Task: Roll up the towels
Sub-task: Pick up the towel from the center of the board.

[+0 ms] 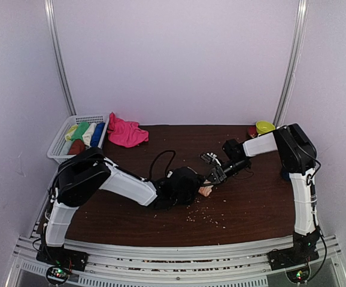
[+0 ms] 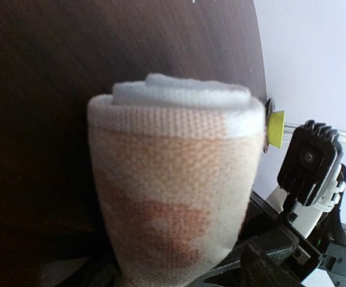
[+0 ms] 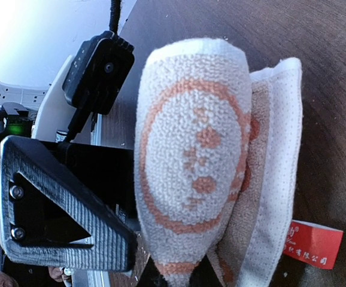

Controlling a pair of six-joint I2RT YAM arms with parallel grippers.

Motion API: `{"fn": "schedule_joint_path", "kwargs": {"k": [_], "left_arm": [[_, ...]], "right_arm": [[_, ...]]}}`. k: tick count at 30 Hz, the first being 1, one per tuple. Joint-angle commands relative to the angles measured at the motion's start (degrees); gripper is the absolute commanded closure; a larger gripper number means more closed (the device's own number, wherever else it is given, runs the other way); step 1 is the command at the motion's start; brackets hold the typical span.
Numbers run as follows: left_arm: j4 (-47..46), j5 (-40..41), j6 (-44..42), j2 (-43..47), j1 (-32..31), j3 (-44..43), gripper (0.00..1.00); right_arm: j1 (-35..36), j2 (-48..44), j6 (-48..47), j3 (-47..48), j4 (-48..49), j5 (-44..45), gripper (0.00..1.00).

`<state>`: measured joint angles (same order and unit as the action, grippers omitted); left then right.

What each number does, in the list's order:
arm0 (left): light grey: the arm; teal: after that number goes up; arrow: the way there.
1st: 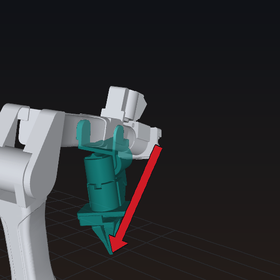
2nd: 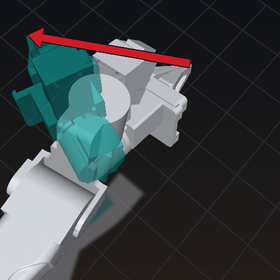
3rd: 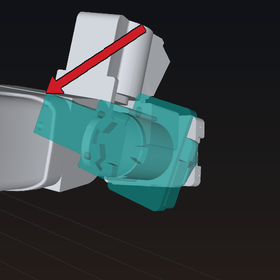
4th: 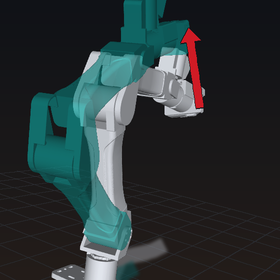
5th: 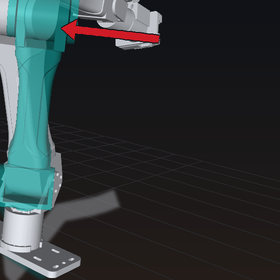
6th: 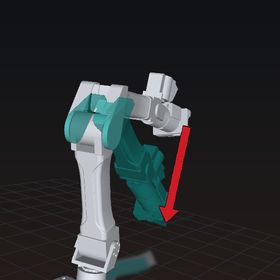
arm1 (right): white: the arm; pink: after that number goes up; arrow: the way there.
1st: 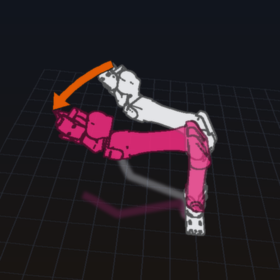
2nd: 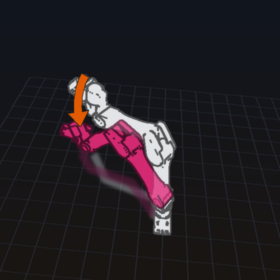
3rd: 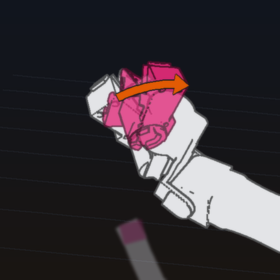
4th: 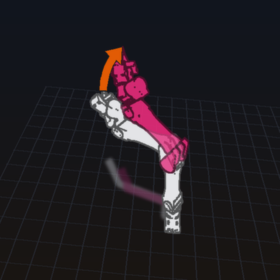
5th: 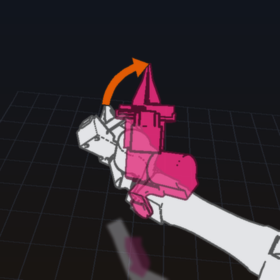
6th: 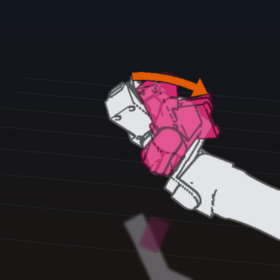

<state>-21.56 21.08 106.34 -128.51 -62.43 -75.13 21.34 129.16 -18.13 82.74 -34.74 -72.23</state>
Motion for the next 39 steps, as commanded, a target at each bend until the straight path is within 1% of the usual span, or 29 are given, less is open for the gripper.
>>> {"fn": "schedule_joint_path", "kwargs": {"k": [1,3,7,10,15,17,19,21,25,27,29,32,35,37,39], "left_arm": [[21.2,2.9,-2.5,-4.4,0.8,6.4,0.29],[21.1,2.2,-2.7,-4.5,0.7,7.2,0.28],[20.6,1.3,-3.4,-5.5,0.6,7.5,0.28],[18.9,0.4,-4.2,-6.6,0.3,7.1,0.28],[18.7,-0.4,-6.0,-9.1,-1.0,3.4,0.29],[18.3,-0.7,-5.7,-9.7,-1.5,3.2,0.32],[16.9,-1.2,-5.3,-10.0,-1.6,4.1,0.4],[14.5,-1.8,-4.5,-9.9,-1.6,5.9,0.54],[9.4,-2.0,-3.7,-8.8,-1.6,9.8,0.78],[8.1,-1.5,-4.3,-7.7,-1.7,11.2,0.88],[7.5,-0.3,-5.4,-6.4,-1.7,12.8,0.91],[4.9,1.2,-8.8,-3.5,-1.5,16.1,0.88],[3.0,0.8,-14.0,0.2,-0.5,20.2,0.84],[2.1,0.6,-18.4,3.1,0.0,23.3,0.83],[1.7,0.9,-23.3,7.3,0.2,26.6,0.8]], "right_arm": [[0.0,4.0,-2.7,-0.4,-4.6,4.5,0.99],[0.0,5.4,-5.3,0.9,-8.3,2.1,0.99],[0.0,8.2,-14.8,5.2,-19.3,-1.3,1.0],[0.1,8.3,-15.8,5.4,-20.3,-2.5,1.0],[0.4,8.0,-15.7,5.4,-20.4,-3.2,1.0],[0.4,8.0,-15.7,5.5,-20.4,-3.3,1.0],[0.4,7.9,-15.5,5.5,-20.4,-3.2,1.0],[0.4,7.8,-15.4,5.5,-20.3,-3.1,1.0],[0.4,7.3,-15.4,5.4,-19.9,-2.3,0.98],[0.2,6.7,-15.4,5.3,-19.8,-1.5,0.94],[0.0,5.4,-15.4,5.3,-19.7,-0.2,0.86],[-1.0,2.4,-15.4,5.3,-19.9,3.4,0.71],[-2.5,-1.5,-16.2,5.7,-21.4,8.7,0.58],[-3.1,-3.3,-19.5,6.4,-24.7,12.1,0.49],[-3.7,-4.3,-24.1,7.3,-29.2,14.6,0.42]]}}
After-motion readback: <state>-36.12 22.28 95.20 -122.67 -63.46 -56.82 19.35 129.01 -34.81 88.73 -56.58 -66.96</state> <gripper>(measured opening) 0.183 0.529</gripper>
